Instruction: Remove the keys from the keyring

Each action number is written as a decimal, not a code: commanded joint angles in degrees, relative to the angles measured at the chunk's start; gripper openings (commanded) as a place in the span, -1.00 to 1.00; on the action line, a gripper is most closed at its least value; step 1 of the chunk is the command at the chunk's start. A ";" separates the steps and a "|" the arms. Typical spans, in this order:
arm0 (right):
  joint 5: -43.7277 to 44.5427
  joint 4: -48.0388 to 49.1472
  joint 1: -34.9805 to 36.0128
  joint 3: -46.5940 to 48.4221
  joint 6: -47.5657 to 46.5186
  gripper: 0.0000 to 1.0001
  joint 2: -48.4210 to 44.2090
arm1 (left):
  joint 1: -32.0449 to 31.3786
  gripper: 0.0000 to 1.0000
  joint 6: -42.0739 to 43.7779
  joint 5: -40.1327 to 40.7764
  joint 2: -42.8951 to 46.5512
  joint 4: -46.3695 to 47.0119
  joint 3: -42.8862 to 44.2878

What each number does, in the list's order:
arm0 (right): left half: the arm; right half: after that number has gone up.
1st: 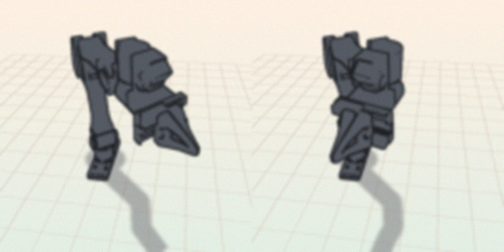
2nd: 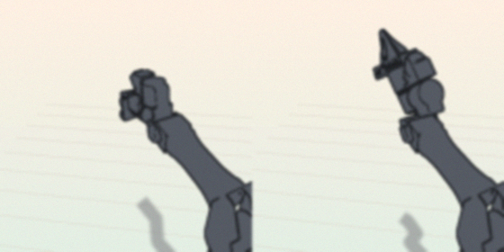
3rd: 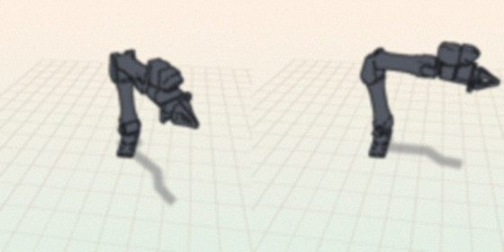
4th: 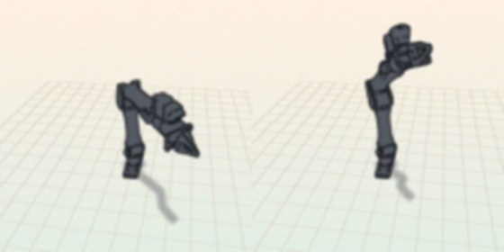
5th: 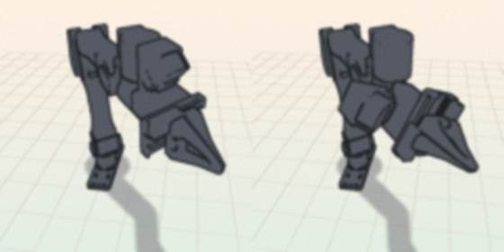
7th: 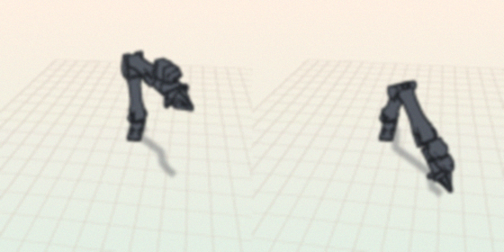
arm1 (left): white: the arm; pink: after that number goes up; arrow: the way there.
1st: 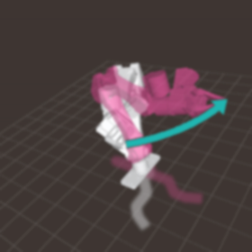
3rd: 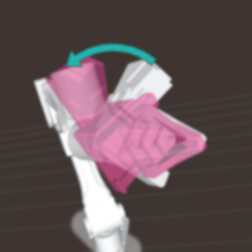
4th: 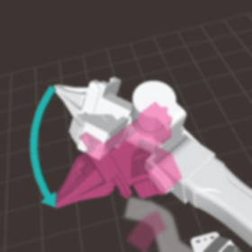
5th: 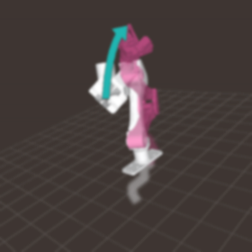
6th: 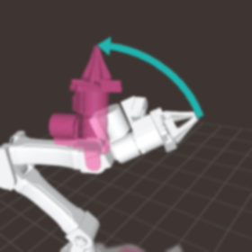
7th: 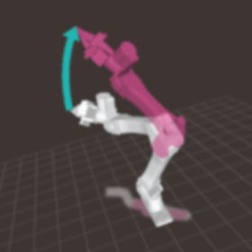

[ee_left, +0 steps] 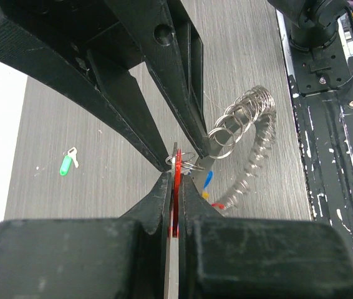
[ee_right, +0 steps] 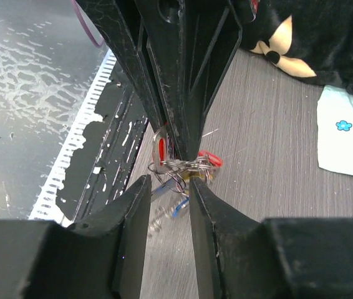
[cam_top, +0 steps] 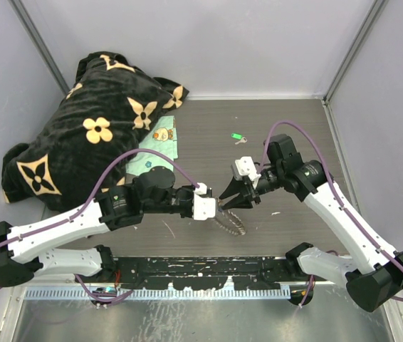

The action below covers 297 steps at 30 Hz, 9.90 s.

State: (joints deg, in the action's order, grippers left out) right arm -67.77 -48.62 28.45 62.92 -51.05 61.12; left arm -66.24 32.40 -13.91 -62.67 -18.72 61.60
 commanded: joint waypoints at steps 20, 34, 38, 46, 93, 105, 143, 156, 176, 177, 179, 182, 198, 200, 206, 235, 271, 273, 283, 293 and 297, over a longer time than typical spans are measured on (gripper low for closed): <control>0.15 2.65 0.32 -0.29 1.51 -0.32 -1.17 | 0.32 -1.00 -0.22 -1.57 0.40 4.87 3.02; -3.09 2.28 -4.07 3.00 3.75 -0.36 -0.90 | 0.32 -1.00 -0.31 -1.57 1.49 4.55 2.43; -1.69 2.66 -4.26 3.47 3.89 -0.44 0.06 | 0.28 -1.00 -0.28 -1.63 1.84 4.42 2.29; -1.67 2.08 -2.62 1.52 0.86 -0.39 0.56 | 0.32 -1.00 -0.04 -1.46 1.68 4.58 2.24; -3.46 2.76 -2.48 -1.20 3.28 -0.98 -2.89 | 0.26 -1.00 -1.75 -0.46 2.00 7.11 0.74; -10.07 8.77 -8.58 -1.99 13.35 -0.98 -4.50 | 0.22 -1.00 -13.61 1.98 7.87 25.50 -16.27; -7.30 15.81 -8.74 -13.18 13.97 -0.70 -5.33 | 2.12 -1.00 -6.29 4.61 3.21 6.61 -3.74; -6.94 4.79 -7.60 -3.04 10.29 -0.35 -5.02 | 2.17 -1.00 -5.95 1.85 1.66 4.39 0.37; -1.85 1.16 -3.03 -4.08 11.01 -0.32 -7.22 | 1.79 -1.00 -11.85 1.01 -0.85 9.44 1.07; -1.83 0.82 -2.97 -4.11 10.80 -0.32 -7.27 | 1.73 -1.00 -11.97 1.06 -0.98 9.55 1.14; -1.90 -0.75 -2.59 -4.24 8.84 -0.32 -7.52 | 1.64 -1.00 -12.14 1.28 -1.27 9.75 1.19; -0.46 -2.18 -1.79 -4.77 6.81 -0.33 -7.89 | 1.53 -1.00 -12.35 1.33 -1.63 9.80 1.49; 7.89 3.48 -1.29 -5.77 11.87 -0.40 -8.27 | 0.36 -1.00 -13.61 3.17 -2.79 8.91 3.13; 9.11 4.63 -1.27 -5.71 12.91 -0.40 -8.15 | 0.31 -1.00 -13.67 3.25 -2.89 8.81 3.21; 10.64 5.73 -1.34 -5.01 14.29 -0.31 -7.74 | 0.25 -1.00 -13.73 3.45 -3.09 8.62 3.25; 8.98 6.90 -0.67 -2.17 13.89 -0.77 -4.98 | 0.14 -1.00 -14.12 3.16 -3.04 8.13 3.56; -4.36 5.04 -7.17 -3.94 13.60 -0.99 -7.25 | 0.71 -1.00 -13.94 6.53 -2.18 5.77 -5.98; -4.47 5.51 -7.24 -4.25 14.07 -0.99 -7.25 | 0.74 -1.00 -14.24 6.48 -2.55 6.04 -6.24; 1.25 6.19 -9.35 -7.12 13.27 -0.99 -9.29 | 1.25 -1.00 -20.21 7.56 1.98 9.54 -11.51; 5.41 6.98 -19.23 -10.27 12.04 -0.99 -12.43 | 14.36 -1.00 -45.60 4.97 1.57 23.05 -21.23; 5.45 8.36 -21.77 -10.92 13.67 -0.99 -12.97 | 23.04 -1.00 -55.73 1.18 -6.68 28.32 -17.94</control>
State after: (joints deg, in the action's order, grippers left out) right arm -61.69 -44.60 8.58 51.72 -38.85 49.43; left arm -49.98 -9.56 -8.36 -63.16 -1.23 39.81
